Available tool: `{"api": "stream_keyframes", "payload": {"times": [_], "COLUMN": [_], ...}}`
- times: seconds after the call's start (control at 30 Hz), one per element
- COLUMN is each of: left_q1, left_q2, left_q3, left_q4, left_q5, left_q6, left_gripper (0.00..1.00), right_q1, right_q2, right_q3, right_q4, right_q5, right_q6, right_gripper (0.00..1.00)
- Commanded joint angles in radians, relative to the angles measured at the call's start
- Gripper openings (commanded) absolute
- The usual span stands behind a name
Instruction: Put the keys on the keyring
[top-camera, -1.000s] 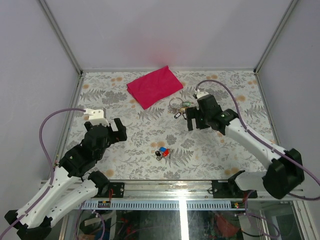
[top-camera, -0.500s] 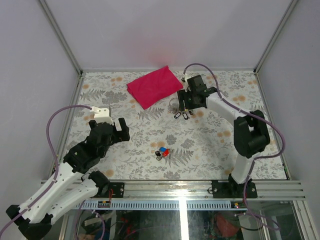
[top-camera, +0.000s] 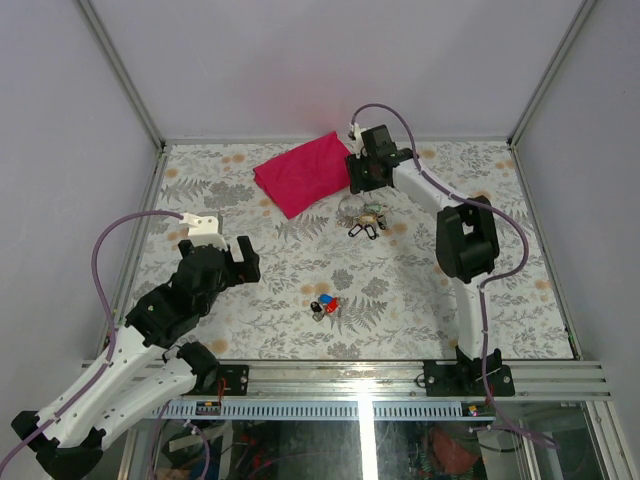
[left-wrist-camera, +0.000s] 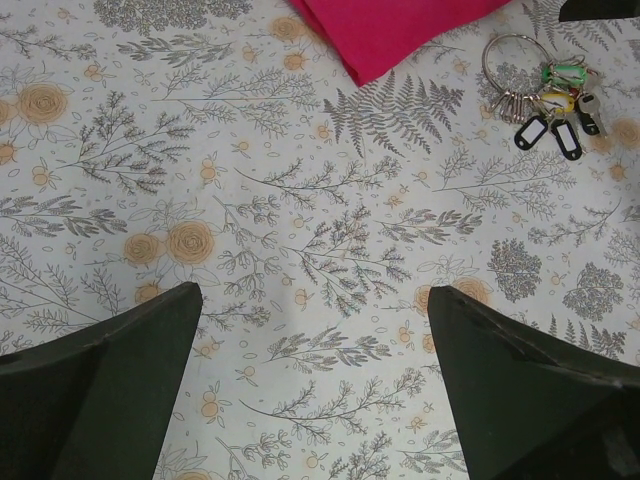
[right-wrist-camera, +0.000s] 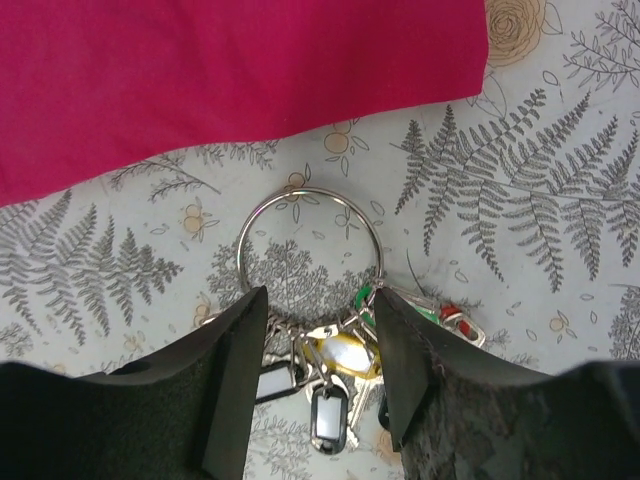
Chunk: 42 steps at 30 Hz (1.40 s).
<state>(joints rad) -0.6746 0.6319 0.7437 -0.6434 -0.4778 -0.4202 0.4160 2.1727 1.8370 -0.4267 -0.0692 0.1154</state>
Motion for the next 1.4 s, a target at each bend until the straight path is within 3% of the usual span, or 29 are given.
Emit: {"api": "stream_keyframes", "payload": {"times": [0.0, 1.1, 1.37], "left_q1": [-0.006, -0.006, -0.006], "left_q2": [-0.001, 0.019, 0.021], "left_q3": [-0.008, -0.005, -0.005], "left_q4": [0.063, 0.065, 0.065], "left_q5": [0.006, 0.02, 0.019], "left_q6": [0.014, 0.019, 0.018], "left_gripper": [1.0, 1.0, 1.0], "right_q1": [-0.005, -0.024, -0.025], "right_q2": [0.092, 0.291, 0.29], "right_q3": [0.108, 0.286, 0.261], "right_q4": [-0.05, -0.203, -0.216], "right_q5": [0.031, 0.061, 0.045], "right_q6": [-0.037, -0.097, -0.102], "right_gripper": [0.53, 0.43, 0.33]}}
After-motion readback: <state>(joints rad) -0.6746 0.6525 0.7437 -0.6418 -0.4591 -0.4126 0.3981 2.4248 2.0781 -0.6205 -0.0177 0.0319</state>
